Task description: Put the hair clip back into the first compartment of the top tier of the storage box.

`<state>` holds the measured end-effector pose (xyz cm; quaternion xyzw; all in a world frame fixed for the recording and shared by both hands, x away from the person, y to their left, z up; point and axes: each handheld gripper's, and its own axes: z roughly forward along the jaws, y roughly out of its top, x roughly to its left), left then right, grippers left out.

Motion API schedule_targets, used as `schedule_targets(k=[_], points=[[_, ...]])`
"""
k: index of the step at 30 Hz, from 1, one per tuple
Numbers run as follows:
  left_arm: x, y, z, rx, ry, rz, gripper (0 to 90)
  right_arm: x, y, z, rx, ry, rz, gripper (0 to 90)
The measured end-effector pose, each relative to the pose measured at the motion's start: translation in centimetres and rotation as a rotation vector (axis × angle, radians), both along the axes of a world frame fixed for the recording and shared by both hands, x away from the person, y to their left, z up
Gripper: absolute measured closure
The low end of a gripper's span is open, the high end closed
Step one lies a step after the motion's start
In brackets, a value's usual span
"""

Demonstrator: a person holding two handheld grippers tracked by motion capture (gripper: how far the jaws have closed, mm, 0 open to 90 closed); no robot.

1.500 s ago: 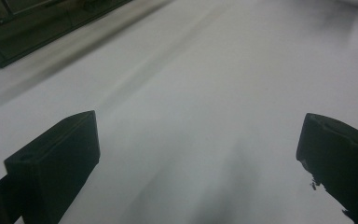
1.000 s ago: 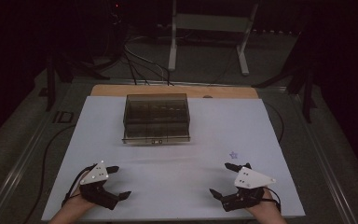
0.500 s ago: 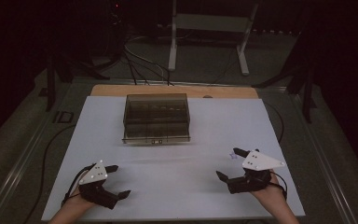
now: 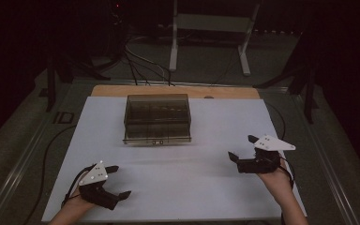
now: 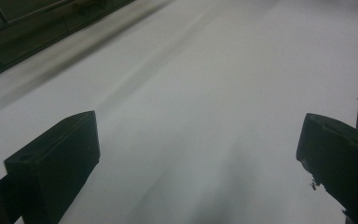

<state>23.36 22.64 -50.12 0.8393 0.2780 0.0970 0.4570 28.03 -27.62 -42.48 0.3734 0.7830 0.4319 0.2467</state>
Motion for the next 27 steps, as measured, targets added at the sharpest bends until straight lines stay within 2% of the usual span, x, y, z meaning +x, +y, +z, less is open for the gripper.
schedule_targets(k=[2,5,8,11,13,14,16,19,20,22,24,27], points=[[0.0,0.0,0.0,0.001,0.000,0.001,0.3,0.2,-0.2,-0.1,-0.009,0.007,-0.010,5.7],[0.0,0.0,0.0,0.002,0.001,0.001,0.3,1.0,-0.8,-0.6,-0.023,0.037,-0.055,5.8],[0.0,0.0,0.0,0.000,0.001,0.002,0.3,1.5,-1.4,-1.3,-0.004,0.064,-0.089,5.8],[0.0,0.0,0.0,0.003,0.000,0.001,0.3,2.0,-1.6,-2.6,-0.011,0.098,-0.123,13.6],[0.0,0.0,0.0,0.007,0.001,0.000,0.3,2.1,-1.6,-2.9,-0.011,0.111,-0.125,15.5],[0.0,0.0,0.0,0.004,0.001,0.001,0.3,2.4,-1.7,-3.5,-0.027,0.134,-0.121,21.4],[0.0,0.0,0.0,0.002,0.000,0.001,0.3,2.6,-1.7,-3.8,-0.037,0.146,-0.127,22.8],[0.1,0.0,-0.1,0.004,0.001,0.001,0.3,3.2,-1.8,-4.8,-0.071,0.183,-0.131,39.7],[0.1,0.0,-0.1,0.005,0.002,0.001,0.3,3.2,-1.8,-4.8,-0.071,0.183,-0.131,39.7],[0.1,0.0,-0.1,0.006,0.002,0.002,0.3,3.6,-1.8,-5.3,-0.084,0.203,-0.123,47.4],[0.1,0.0,-0.1,0.008,0.003,0.002,0.3,3.9,-1.7,-5.8,-0.099,0.229,-0.122,50.7],[0.1,0.0,-0.1,0.008,0.003,0.003,0.3,4.3,-1.7,-6.3,-0.111,0.242,-0.130,53.7]])
